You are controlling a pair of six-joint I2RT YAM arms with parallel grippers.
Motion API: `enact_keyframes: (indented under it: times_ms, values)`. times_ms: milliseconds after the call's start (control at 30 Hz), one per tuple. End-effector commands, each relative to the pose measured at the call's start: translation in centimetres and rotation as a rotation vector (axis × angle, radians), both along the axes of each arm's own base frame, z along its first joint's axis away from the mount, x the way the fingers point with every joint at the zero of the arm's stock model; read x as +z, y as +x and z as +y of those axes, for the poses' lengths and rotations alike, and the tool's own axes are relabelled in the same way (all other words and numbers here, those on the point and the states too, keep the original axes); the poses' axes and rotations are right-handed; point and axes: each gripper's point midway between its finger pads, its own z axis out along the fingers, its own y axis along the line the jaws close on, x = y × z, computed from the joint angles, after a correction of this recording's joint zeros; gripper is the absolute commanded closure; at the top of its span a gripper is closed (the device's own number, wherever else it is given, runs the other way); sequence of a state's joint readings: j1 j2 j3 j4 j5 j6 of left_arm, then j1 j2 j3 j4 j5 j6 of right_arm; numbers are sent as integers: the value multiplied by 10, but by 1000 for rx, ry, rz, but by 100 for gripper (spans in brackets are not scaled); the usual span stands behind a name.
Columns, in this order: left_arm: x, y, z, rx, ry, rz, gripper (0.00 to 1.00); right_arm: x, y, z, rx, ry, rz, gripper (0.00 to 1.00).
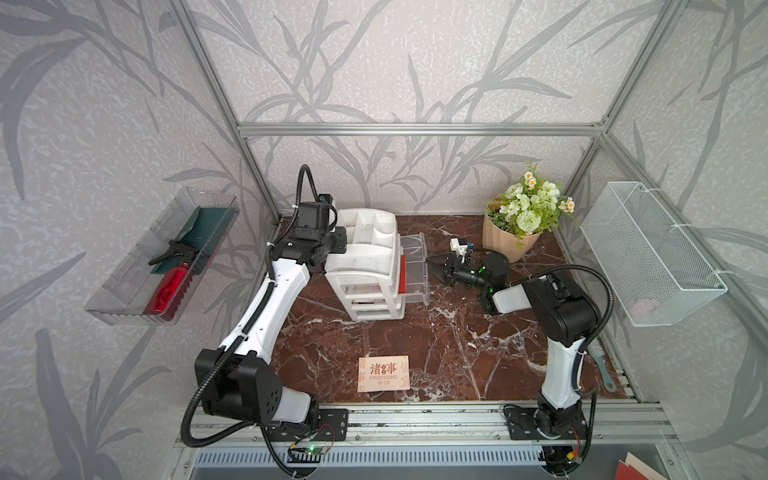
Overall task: Take the postcards out of the drawer
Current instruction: Open the drawer in the storage box.
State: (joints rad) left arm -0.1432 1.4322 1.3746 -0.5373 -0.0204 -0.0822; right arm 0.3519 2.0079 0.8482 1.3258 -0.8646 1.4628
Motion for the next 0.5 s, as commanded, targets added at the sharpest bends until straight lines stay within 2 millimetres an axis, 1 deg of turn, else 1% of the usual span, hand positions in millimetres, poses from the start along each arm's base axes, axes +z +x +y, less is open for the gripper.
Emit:
enact_keyframes:
  times_ms: [0,133,267,467]
  values:
    - [-57,-25,7,6,60,226,100,23,-5,-7,-7,20,-118,48]
    - [-56,-25,8,8,60,223,100,17,-4,-16,-25,10,-108,49]
    - [-56,-25,7,5,57,224,100,20,-5,-23,-34,6,-118,48]
    - [-57,-25,6,2,52,225,100,18,-7,-27,-34,0,-117,48]
